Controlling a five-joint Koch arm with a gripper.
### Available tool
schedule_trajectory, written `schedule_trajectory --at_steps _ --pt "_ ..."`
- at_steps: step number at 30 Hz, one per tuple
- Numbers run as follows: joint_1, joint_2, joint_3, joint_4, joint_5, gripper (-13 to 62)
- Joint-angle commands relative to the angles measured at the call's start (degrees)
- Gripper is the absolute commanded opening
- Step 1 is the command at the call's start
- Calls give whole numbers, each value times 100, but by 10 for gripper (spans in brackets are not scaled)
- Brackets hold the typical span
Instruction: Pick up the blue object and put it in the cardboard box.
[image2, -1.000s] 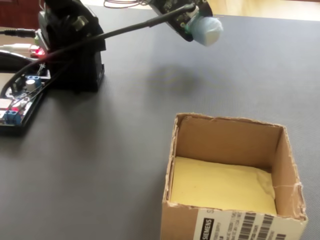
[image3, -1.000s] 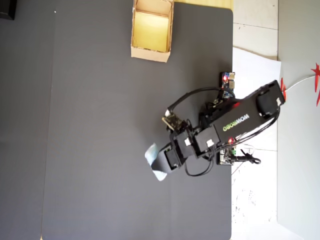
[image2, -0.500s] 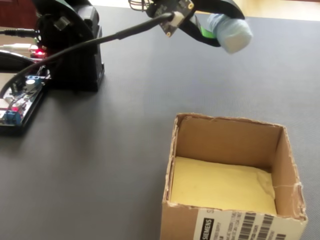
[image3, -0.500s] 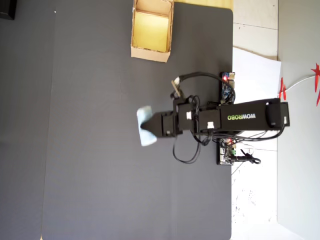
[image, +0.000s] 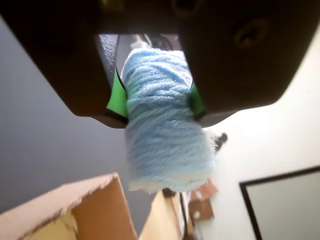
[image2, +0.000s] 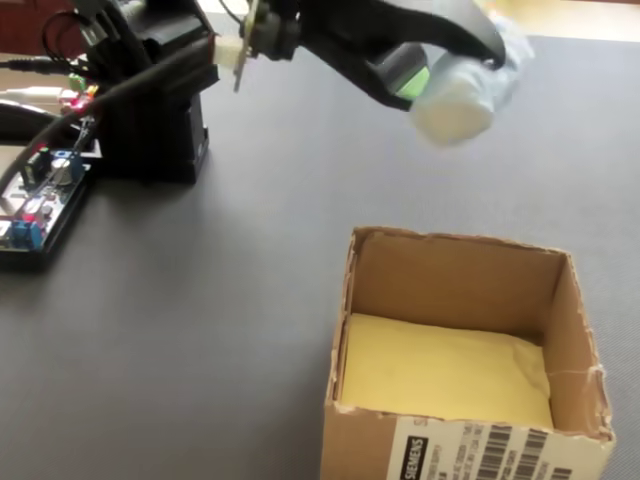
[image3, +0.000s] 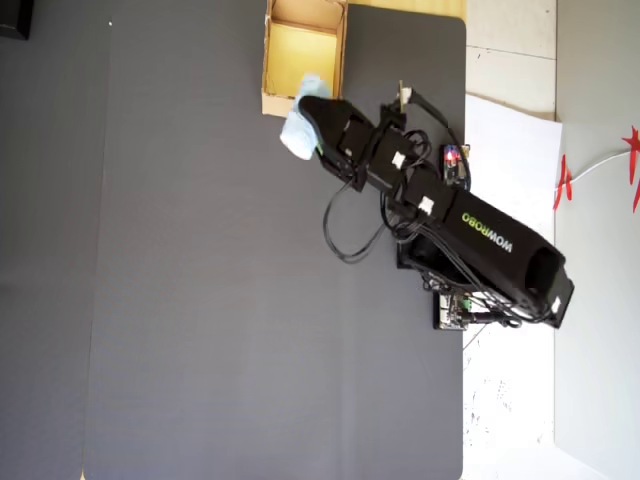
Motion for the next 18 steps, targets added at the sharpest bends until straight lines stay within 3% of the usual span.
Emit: schedule_trajectory --at_steps 1,3,11,15,18 --pt "44 18 -615 -510 0 50" --pt "686 -598 -1143 -316 -35 50" --pt "1327 -1723 -1942 -79 -44 54" --pt "1406 -1846 -2127 703 -35 171" --pt "1441 -1837 -2092 932 -35 214"
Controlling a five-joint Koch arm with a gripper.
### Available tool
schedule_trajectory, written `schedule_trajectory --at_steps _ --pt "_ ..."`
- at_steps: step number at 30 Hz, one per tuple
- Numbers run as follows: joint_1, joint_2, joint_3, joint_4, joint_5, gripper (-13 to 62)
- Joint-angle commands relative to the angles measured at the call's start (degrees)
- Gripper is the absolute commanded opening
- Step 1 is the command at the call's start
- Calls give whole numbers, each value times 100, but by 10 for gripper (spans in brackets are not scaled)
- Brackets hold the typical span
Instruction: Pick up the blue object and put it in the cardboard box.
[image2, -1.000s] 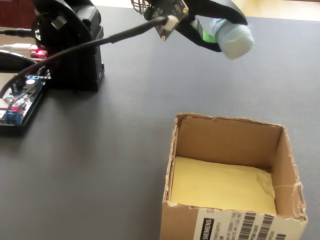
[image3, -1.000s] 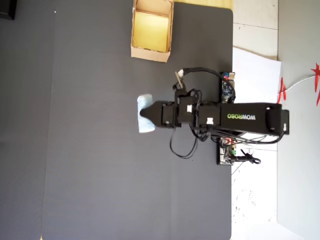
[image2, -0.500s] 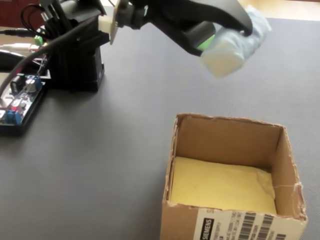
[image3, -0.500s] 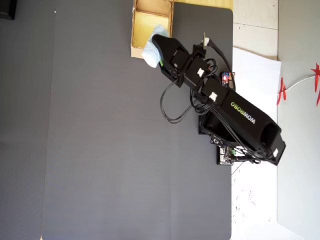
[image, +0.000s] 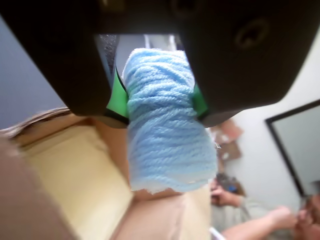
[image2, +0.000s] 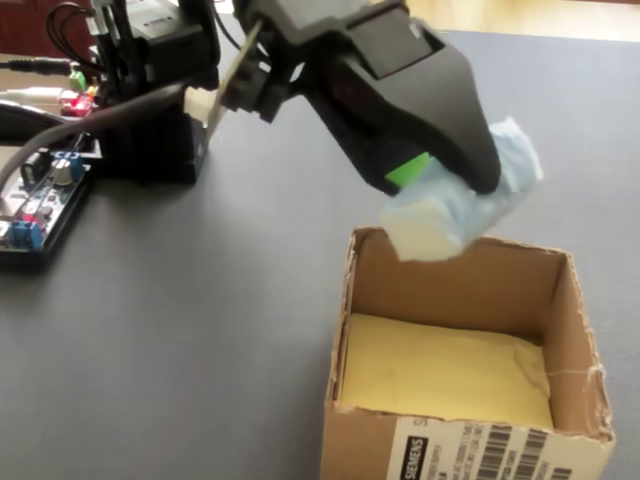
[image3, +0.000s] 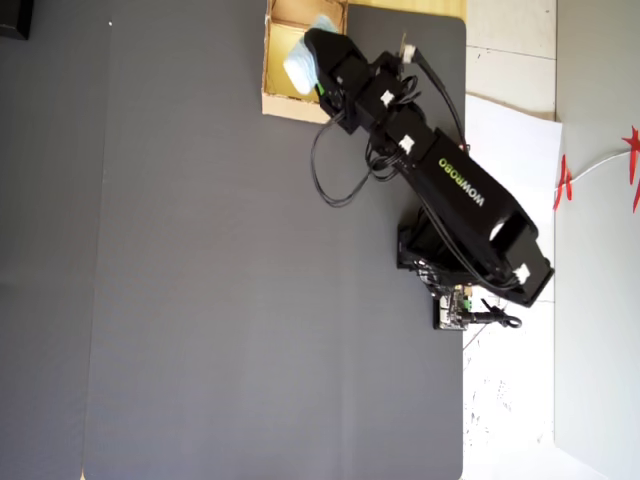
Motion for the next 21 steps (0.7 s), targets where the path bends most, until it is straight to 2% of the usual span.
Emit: schedule_trajectory --at_steps 1,5,10,17,18,19,21 --pt "53 53 -527 0 26 228" --pt "53 -44 -659 237 18 288" --pt "70 -70 -677 237 18 320" --pt "-167 88 -747 167 18 324" --pt "-255 132 -738 149 26 324" --pt "-1151 536 -422 -290 202 338" --pt "-1661 747 -290 -299 193 341"
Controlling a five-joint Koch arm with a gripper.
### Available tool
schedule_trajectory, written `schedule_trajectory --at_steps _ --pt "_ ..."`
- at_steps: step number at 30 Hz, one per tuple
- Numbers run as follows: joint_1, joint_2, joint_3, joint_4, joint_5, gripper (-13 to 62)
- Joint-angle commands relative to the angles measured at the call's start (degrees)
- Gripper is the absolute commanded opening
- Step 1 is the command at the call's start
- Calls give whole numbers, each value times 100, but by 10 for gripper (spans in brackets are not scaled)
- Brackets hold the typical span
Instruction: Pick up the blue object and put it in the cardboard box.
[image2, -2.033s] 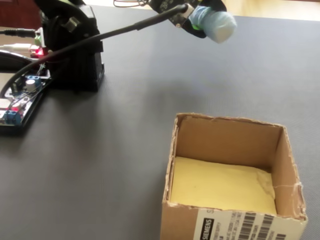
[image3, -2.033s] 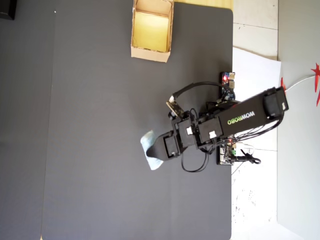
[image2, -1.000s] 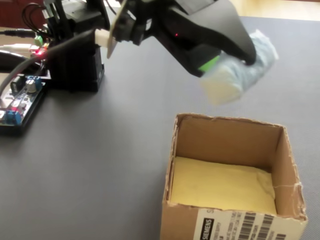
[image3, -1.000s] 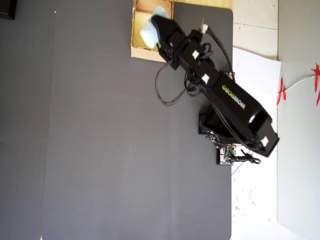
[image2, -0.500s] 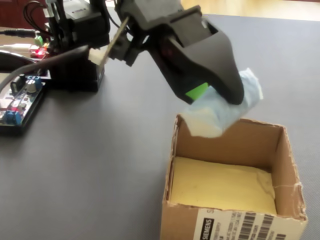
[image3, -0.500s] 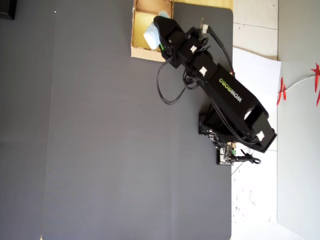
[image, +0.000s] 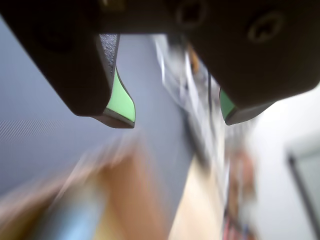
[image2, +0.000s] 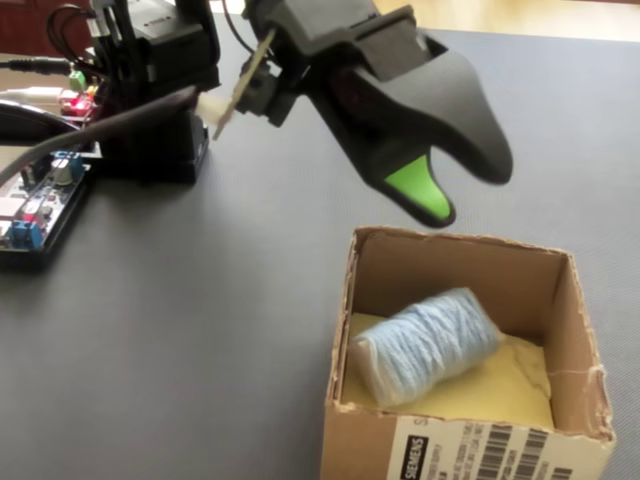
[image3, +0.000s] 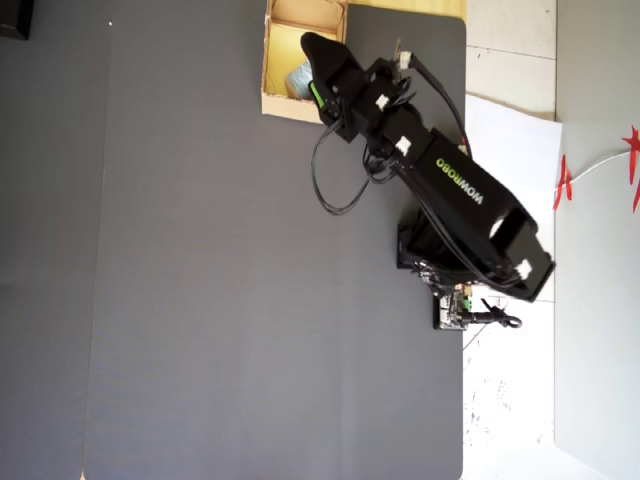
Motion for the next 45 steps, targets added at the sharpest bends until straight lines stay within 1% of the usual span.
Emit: schedule_trajectory --at_steps 1,6,10,20,33,45 --pt "-492 431 -141 -606 176 341" --pt "-1336 949 396 -756 202 344" --pt "-2065 1397 993 -773 712 342" --pt "-3190 2505 2566 -809 853 342" --pt "-3331 2514 3902 -765 967 342" --pt "-3322 2514 4764 -817 958 342"
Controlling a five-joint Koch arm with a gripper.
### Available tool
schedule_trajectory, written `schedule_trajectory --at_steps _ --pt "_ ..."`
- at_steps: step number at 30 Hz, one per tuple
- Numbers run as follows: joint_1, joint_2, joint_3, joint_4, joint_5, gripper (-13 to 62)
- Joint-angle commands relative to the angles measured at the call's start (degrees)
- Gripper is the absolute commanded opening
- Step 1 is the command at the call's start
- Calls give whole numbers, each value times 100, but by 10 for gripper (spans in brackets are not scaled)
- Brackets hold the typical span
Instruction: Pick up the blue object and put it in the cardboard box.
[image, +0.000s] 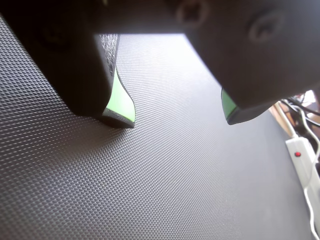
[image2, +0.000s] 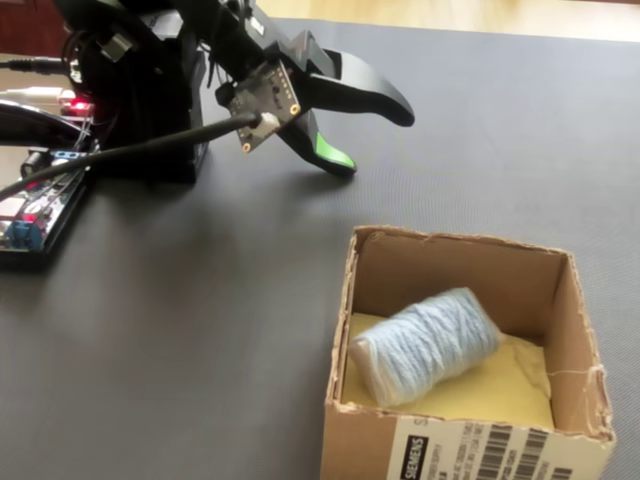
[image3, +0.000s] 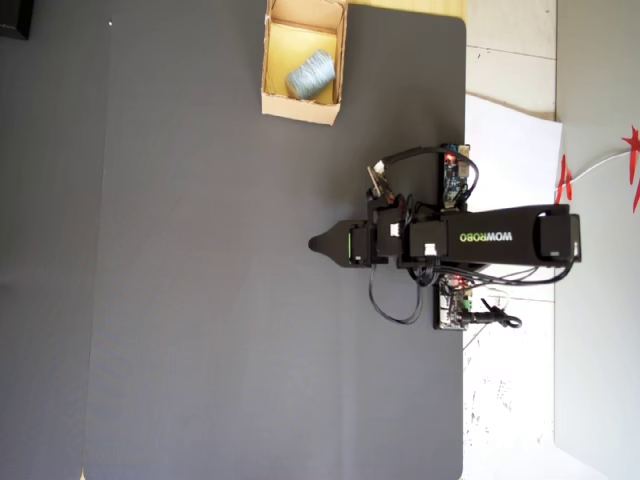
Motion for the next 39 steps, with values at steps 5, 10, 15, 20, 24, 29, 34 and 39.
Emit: schedule_trajectory --at_steps 5,10,15,20,24,29,34,39 --pt "18 510 246 -70 70 342" --pt "18 501 439 -334 97 342" --pt "44 501 510 -343 97 342" --pt "97 501 571 -343 97 342" --pt "79 492 615 -352 88 342" --pt "97 483 624 -352 97 342" --pt "114 475 624 -352 88 342" --pt "185 501 747 -264 0 341"
